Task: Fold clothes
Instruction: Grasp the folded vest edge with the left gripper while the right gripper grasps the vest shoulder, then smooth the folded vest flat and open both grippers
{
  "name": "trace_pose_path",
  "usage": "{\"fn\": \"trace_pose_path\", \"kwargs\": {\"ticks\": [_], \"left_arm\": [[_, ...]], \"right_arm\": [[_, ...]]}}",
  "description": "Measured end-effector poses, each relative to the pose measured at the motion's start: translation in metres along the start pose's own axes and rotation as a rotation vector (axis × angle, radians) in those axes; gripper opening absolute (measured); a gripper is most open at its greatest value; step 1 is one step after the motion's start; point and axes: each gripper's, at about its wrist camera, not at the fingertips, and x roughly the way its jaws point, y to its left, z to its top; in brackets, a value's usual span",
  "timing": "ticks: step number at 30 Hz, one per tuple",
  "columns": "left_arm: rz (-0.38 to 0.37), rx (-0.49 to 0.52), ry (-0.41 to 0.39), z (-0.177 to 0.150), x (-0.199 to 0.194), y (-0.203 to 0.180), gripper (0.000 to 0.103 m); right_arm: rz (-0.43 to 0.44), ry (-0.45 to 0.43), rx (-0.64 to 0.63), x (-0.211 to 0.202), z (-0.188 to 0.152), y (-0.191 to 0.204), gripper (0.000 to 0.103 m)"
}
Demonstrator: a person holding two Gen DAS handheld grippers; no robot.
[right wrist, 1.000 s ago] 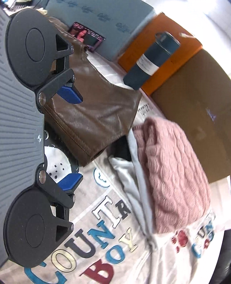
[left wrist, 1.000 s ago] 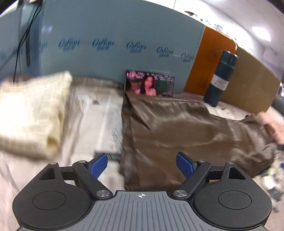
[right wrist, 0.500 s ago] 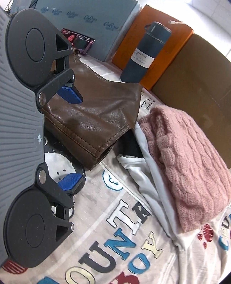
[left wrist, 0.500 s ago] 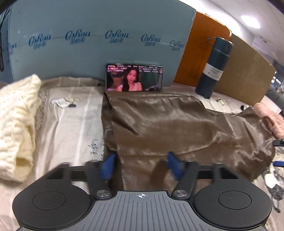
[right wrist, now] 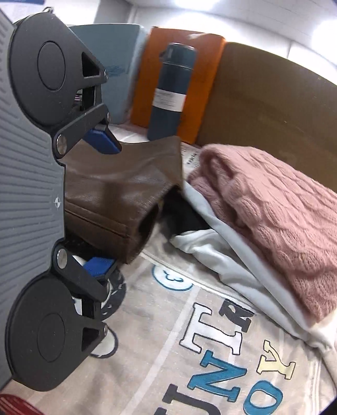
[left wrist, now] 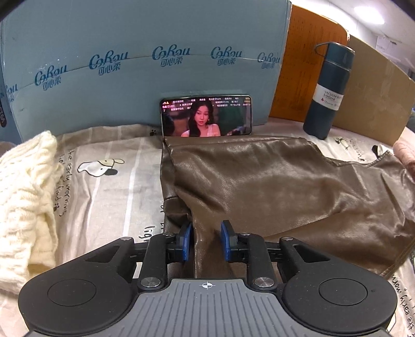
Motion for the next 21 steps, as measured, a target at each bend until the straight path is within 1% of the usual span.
{"fn": "trace_pose_path", "kwargs": {"ticks": [1,2,3,4,5,6,7,8,9,10,12,15,18,21], "left_arm": [[0.008,-0.005,-0.003,0.0,-0.002,0.0,0.027],[0.017,-0.01,-0.006,0.001,-0.004,0.0,0.027],[0.025,-0.021,-0.01,0.001,-0.009,0.001,0.035],[0.032,-0.032,-0.012,0.001,-0.013,0.002,0.041],[0.032,-0.047,-0.005,0.002,-0.019,0.003,0.057],[0.027,-0.061,-0.001,0.003,-0.024,0.004,0.065],[0.002,-0.068,-0.008,0.002,-0.031,0.005,0.066],[-0.019,-0.06,-0.007,0.0,-0.037,0.005,0.071],[-0.036,-0.051,-0.003,-0.001,-0.041,0.003,0.077],[-0.028,-0.029,0.014,-0.004,-0.042,0.0,0.078],[-0.024,0.006,0.048,-0.012,-0.04,-0.005,0.079],[-0.012,0.002,0.096,-0.023,-0.028,-0.007,0.078],[0.0,-0.022,0.092,-0.027,-0.027,-0.007,0.078],[-0.004,-0.039,0.091,-0.026,-0.028,-0.005,0.078]], "right_arm": [[-0.019,-0.009,-0.002,0.001,0.001,0.001,0.04],[-0.031,-0.019,-0.011,0.0,0.0,0.004,0.031],[-0.035,-0.036,-0.043,-0.004,-0.001,0.009,0.026],[-0.038,-0.054,-0.081,-0.007,-0.003,0.015,0.017],[-0.036,-0.069,-0.125,-0.011,-0.005,0.023,0.013],[-0.032,-0.084,-0.171,-0.014,-0.007,0.031,0.012],[-0.02,-0.095,-0.22,-0.018,-0.01,0.042,0.009],[0.002,-0.098,-0.264,-0.021,-0.013,0.052,0.009],[0.039,-0.093,-0.29,-0.024,-0.015,0.062,0.009],[0.079,-0.086,-0.312,-0.028,-0.018,0.072,0.009],[0.17,-0.056,-0.34,-0.03,-0.023,0.092,0.009],[0.28,0.022,-0.388,-0.023,-0.038,0.119,0.009],[0.353,0.096,-0.442,-0.012,-0.058,0.144,0.009],[0.38,0.167,-0.501,0.002,-0.084,0.164,0.009]]}}
